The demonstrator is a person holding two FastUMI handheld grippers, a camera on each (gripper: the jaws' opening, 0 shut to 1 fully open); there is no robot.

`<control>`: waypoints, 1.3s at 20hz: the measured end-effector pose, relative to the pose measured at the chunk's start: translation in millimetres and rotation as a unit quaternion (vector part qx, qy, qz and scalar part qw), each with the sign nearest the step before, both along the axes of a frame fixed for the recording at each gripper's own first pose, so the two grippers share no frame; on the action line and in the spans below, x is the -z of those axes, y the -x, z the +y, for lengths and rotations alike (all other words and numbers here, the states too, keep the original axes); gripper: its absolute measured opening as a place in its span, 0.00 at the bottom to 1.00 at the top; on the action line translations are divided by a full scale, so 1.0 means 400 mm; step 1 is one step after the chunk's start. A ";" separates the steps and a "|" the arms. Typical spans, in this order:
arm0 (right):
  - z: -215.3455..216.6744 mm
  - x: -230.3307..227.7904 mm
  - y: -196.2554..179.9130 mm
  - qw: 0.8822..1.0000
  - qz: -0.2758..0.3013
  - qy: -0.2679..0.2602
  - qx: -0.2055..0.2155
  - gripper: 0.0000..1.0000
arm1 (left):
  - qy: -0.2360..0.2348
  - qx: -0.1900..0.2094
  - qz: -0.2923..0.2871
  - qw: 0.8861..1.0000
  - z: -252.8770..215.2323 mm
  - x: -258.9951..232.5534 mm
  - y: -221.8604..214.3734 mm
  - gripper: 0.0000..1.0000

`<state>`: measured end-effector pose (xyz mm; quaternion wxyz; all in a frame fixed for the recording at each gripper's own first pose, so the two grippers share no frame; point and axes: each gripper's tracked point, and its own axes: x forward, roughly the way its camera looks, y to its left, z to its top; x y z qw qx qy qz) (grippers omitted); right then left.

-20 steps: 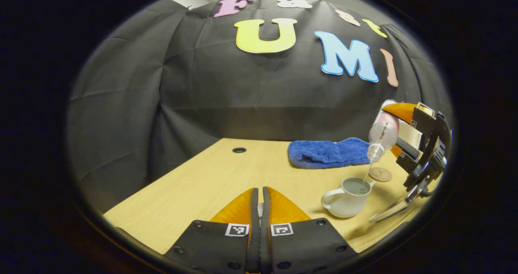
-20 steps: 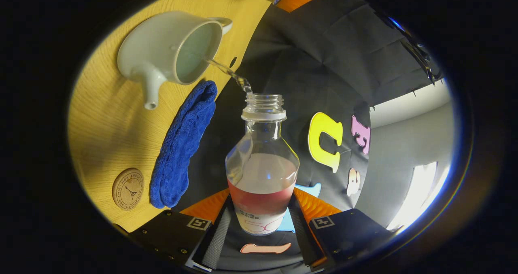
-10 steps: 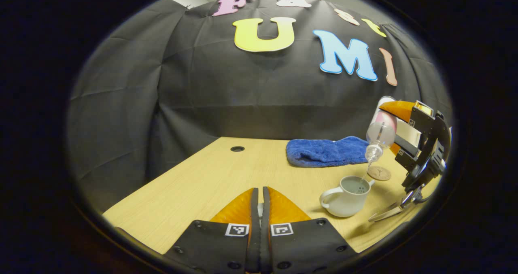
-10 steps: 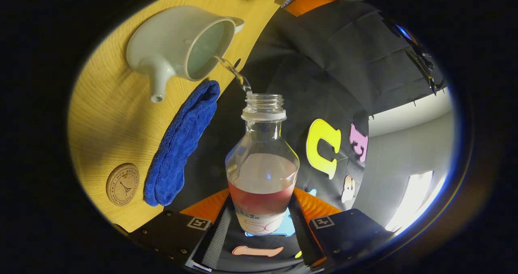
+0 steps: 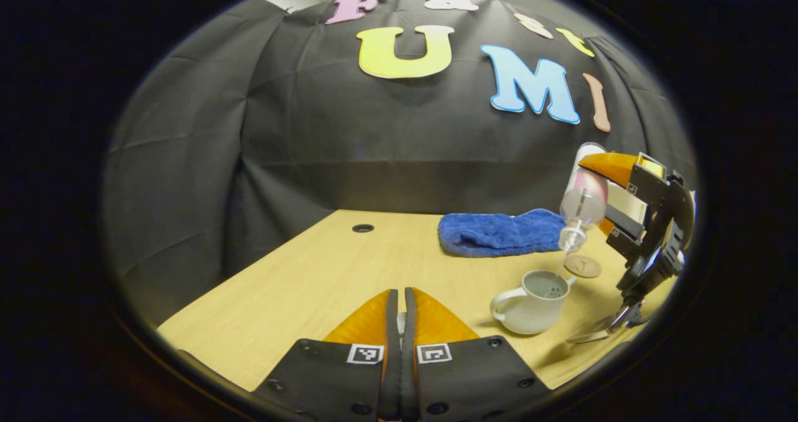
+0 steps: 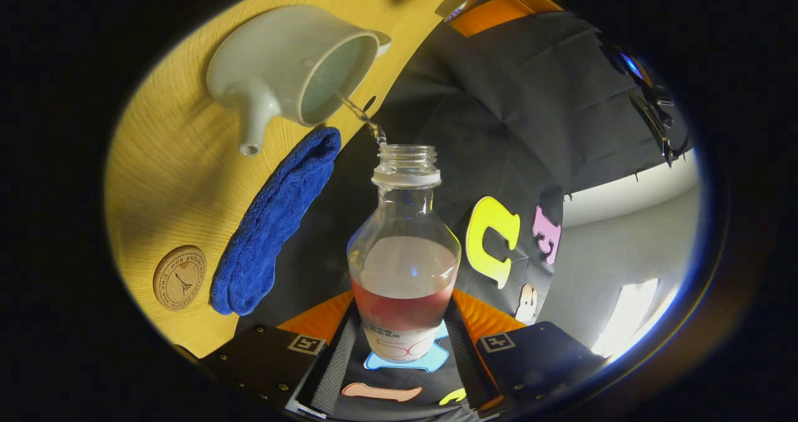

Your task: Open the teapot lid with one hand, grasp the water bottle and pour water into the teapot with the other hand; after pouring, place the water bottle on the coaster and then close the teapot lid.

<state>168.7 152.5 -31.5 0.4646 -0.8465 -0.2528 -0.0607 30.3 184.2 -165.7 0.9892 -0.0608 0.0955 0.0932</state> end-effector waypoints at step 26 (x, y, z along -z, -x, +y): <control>0.068 0.022 0.028 0.995 -0.038 0.080 -0.049 0.75 | 0.007 0.005 0.004 1.000 -0.005 0.003 -0.003 0.06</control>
